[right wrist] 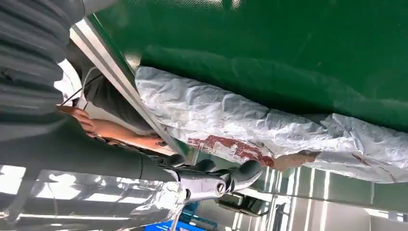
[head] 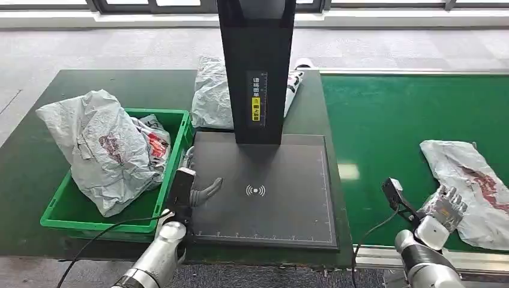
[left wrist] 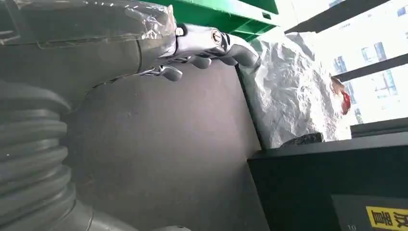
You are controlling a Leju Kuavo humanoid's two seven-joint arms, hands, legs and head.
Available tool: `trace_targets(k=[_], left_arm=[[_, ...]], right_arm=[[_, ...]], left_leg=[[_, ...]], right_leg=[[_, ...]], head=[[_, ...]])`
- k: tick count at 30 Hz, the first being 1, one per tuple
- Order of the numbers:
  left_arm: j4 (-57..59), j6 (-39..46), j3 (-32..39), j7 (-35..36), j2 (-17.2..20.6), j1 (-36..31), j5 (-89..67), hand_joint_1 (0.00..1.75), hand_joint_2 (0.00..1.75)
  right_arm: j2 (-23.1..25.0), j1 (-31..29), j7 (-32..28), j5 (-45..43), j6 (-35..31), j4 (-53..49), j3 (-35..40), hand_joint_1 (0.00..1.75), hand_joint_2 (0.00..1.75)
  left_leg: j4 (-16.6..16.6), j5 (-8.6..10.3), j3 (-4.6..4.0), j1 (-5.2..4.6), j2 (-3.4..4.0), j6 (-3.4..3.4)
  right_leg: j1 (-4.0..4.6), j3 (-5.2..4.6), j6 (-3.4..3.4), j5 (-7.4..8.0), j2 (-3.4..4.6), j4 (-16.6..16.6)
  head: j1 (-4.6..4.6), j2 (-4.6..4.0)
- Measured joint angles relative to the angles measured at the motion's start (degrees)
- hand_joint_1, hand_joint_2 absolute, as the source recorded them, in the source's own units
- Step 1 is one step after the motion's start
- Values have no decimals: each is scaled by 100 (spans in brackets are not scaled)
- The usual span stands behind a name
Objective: Moved the parcel from conveyor to table for the left to box.
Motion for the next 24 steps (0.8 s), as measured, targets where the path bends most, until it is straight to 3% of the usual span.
trace_targets(k=[24], left_arm=[[-103, -9, 66, 7, 4, 65, 63, 0, 175]], right_arm=[[4, 2, 44, -48, 22, 0, 0, 0, 175]], left_leg=[[0, 0, 1, 0, 1, 0]], right_leg=[[0, -1, 0, 0, 0, 0]], head=[[0, 0]])
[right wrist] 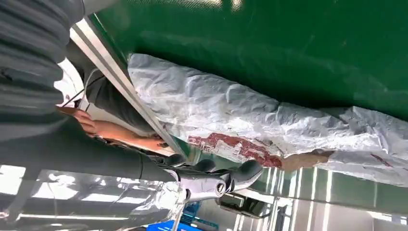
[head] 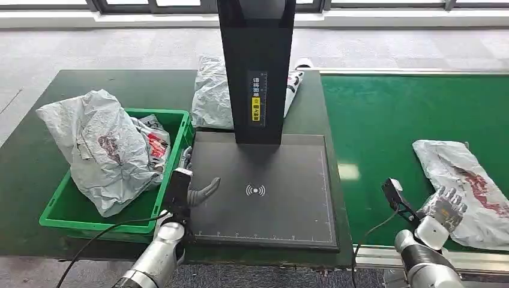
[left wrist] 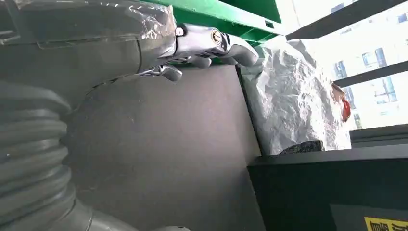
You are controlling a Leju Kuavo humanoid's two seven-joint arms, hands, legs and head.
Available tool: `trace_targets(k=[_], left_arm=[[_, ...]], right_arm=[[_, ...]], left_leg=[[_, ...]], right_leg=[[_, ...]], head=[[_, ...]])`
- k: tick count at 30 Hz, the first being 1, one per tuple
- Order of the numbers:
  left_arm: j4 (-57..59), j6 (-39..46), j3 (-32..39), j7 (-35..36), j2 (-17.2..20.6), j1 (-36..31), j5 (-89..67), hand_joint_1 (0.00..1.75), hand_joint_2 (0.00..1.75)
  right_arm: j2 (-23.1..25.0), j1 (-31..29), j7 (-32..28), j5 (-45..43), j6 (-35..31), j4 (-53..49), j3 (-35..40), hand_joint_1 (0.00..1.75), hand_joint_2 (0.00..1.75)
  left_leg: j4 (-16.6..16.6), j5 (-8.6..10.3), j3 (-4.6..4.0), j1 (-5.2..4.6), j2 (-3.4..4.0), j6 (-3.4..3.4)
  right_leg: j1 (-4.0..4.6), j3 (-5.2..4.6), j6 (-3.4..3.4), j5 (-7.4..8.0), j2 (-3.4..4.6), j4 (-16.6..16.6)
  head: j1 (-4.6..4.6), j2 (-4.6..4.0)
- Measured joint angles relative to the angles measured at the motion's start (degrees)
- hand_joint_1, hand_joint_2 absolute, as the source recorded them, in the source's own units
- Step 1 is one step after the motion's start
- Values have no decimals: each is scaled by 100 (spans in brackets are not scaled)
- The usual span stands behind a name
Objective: Moved the parcel from conveyor to table for the left to box.
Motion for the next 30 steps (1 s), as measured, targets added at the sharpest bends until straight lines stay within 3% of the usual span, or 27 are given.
trace_targets(k=[30], left_arm=[[0, -4, 11, 17, 0, -2, 7, 0, 175]], right_arm=[[-2, 22, 57, -48, 63, 0, 0, 0, 175]], left_leg=[[0, 0, 0, 0, 0, 0]], right_leg=[[0, 0, 0, 0, 0, 0]], head=[[0, 2]])
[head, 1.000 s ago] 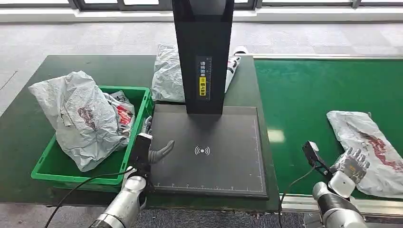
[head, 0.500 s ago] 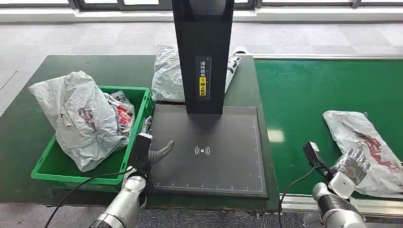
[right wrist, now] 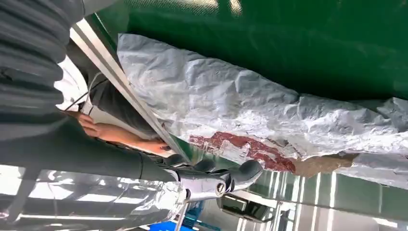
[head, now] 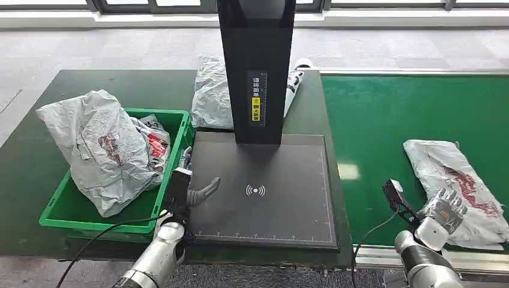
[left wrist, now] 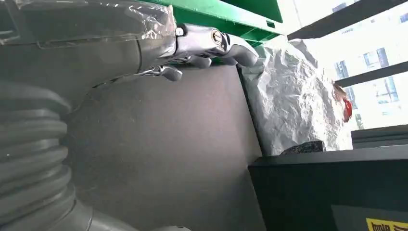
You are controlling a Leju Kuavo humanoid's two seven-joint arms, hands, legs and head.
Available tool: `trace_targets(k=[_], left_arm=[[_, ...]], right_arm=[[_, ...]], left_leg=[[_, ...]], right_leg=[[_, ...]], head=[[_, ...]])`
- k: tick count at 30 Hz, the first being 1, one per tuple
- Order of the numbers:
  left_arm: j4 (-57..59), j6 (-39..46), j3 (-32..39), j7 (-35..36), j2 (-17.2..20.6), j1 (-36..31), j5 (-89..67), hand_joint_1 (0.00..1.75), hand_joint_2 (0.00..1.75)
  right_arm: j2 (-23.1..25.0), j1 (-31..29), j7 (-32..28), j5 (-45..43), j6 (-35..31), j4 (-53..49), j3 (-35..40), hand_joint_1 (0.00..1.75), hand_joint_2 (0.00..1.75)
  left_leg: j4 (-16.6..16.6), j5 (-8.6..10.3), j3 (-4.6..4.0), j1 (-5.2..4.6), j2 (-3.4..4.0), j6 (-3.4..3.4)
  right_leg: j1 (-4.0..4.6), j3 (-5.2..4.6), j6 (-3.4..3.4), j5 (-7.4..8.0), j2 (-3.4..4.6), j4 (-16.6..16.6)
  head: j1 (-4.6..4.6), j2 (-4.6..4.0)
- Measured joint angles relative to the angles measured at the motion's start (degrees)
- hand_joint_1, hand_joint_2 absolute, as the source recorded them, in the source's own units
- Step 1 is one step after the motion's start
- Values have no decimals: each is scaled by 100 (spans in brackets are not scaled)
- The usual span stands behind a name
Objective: Moved the parcel from conveyor to table for the left to box.
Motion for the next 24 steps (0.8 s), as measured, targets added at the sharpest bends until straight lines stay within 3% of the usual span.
trace_targets(k=[24], left_arm=[[0, 0, 0, 0, 0, 0, 0, 0, 175]], right_arm=[[0, -1, 55, 28, 33, 0, 2, 0, 175]], left_leg=[[0, 0, 0, 0, 0, 0]], right_leg=[[0, 0, 0, 0, 0, 0]], head=[[0, 0]])
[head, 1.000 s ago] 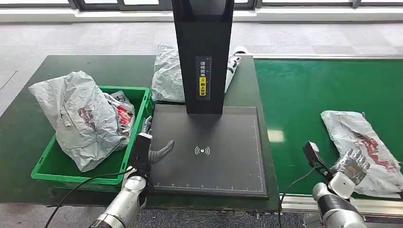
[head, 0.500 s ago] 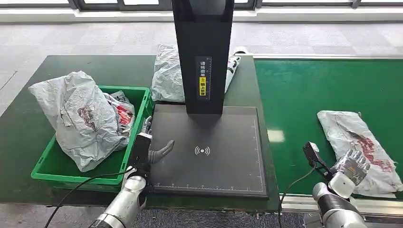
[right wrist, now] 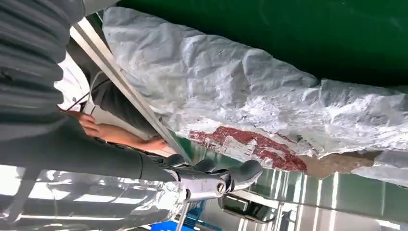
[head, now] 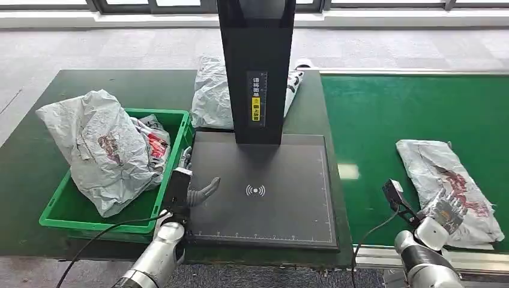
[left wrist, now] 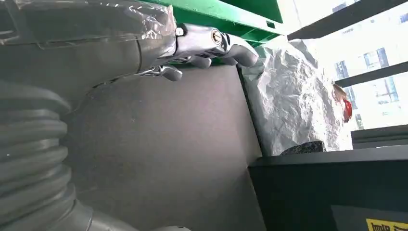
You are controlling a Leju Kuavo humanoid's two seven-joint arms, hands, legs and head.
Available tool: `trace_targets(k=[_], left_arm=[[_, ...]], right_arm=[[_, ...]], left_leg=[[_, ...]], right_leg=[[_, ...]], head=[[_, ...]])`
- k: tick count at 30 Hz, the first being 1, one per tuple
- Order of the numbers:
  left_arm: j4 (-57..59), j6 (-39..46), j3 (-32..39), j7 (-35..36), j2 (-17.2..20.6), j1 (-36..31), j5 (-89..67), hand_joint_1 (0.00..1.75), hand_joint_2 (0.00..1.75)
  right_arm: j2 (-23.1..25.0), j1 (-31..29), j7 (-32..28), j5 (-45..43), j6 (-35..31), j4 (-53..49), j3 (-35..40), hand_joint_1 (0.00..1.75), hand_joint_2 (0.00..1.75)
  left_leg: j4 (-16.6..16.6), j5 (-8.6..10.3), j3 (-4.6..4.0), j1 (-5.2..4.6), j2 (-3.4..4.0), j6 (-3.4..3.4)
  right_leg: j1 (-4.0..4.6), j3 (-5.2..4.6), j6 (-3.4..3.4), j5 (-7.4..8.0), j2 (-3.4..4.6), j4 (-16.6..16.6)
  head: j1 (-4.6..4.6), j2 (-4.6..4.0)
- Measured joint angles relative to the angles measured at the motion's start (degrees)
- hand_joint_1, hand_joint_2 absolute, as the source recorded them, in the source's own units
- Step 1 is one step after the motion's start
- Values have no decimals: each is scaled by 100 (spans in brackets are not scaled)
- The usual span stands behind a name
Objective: Moved the parcel from conveyor to table for the left to box.
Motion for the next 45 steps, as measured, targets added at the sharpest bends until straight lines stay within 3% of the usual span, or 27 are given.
trace_targets(k=[1, 2, 3, 5, 9, 12, 25, 28, 31, 33, 35, 38, 45], left_arm=[[0, 0, 0, 0, 0, 0, 0, 0, 175], [0, 0, 0, 2, 0, 0, 0, 0, 175], [0, 0, 0, 7, 0, -1, 0, 0, 175], [0, 0, 0, 22, 0, -7, 0, 0, 175], [61, -109, 0, 44, 0, -102, 0, 0, 175], [146, -122, 0, 46, -9, -215, 0, 0, 175], [350, -223, -2, 57, -17, -419, -105, 0, 175], [350, -195, -2, 59, -15, -417, -103, 0, 175], [280, -155, 0, 85, -7, -376, -103, 0, 175], [216, -146, 4, 85, -2, -349, -105, 0, 175], [175, -111, 7, 90, -2, -337, -136, 0, 175], [98, -83, 28, 83, 9, -289, -254, 0, 175], [-212, -46, 52, 98, 9, -85, -608, 0, 175]], right_arm=[[2, 0, 4, 0, 9, 0, 0, 0, 175], [0, 0, 11, 0, 28, 0, 0, 10, 175], [0, -4, 30, 2, 76, 0, 0, 175, 175], [0, -31, 129, 9, 294, 0, 0, 175, 175], [-2, -184, 517, -72, 1761, 2, -2, 175, 175], [-11, -252, 684, -98, 2288, 7, -2, 175, 175], [-94, -221, 778, -101, 2450, 28, -2, 175, 175], [-86, -190, 251, -216, 1681, 26, -2, 175, 175], [90, -177, -933, -606, 556, -70, 0, 175, 175], [276, -205, -1558, -826, 240, -238, 4, 175, 175], [464, -194, -1896, -1113, 245, -385, 53, 175, 175], [840, -20, -2974, -1874, 538, -941, 394, 175, 175], [1309, 1049, -2522, -2868, 1395, -3286, 3252, 175, 175]], left_leg=[[0, 0, 0, 0, 0, 0], [0, 0, 0, 0, 0, 0], [0, 0, 0, 0, 0, 0], [0, 0, 2, 0, 1, 0], [2, 1, 15, 4, 11, 1], [5, 1, 21, 4, 8, 4], [10, 7, 18, 3, 7, 12], [8, 7, 9, 3, 7, 12], [6, 8, 0, 4, 15, 11], [6, 9, 5, 5, 27, 10], [6, 14, 1, 7, 23, 10], [4, 19, -2, 13, 21, 2], [0, 10, -4, 21, 27, -11]], right_leg=[[0, 0, 0, 0, 0, 0], [0, 0, 0, 0, 0, 0], [0, 0, 0, 0, 0, 0], [0, 0, 0, 0, 2, 0], [3, 9, 1, 1, 6, -1], [2, 22, 4, 2, 0, -1], [2, 20, 13, 9, 2, -1], [2, 19, 13, 9, 2, 0], [2, 8, 8, 13, 10, 3], [5, 4, 7, 14, 17, 2], [8, 6, 7, 14, 13, 3], [13, 1, 4, 15, 15, 6], [22, -10, -11, 8, 19, 7]], head=[[0, -2], [0, 0], [0, -2], [0, -2], [-2, 0], [-2, 0], [0, 0], [0, 0], [0, 0], [0, 0], [0, 0], [0, 0], [0, -2]])
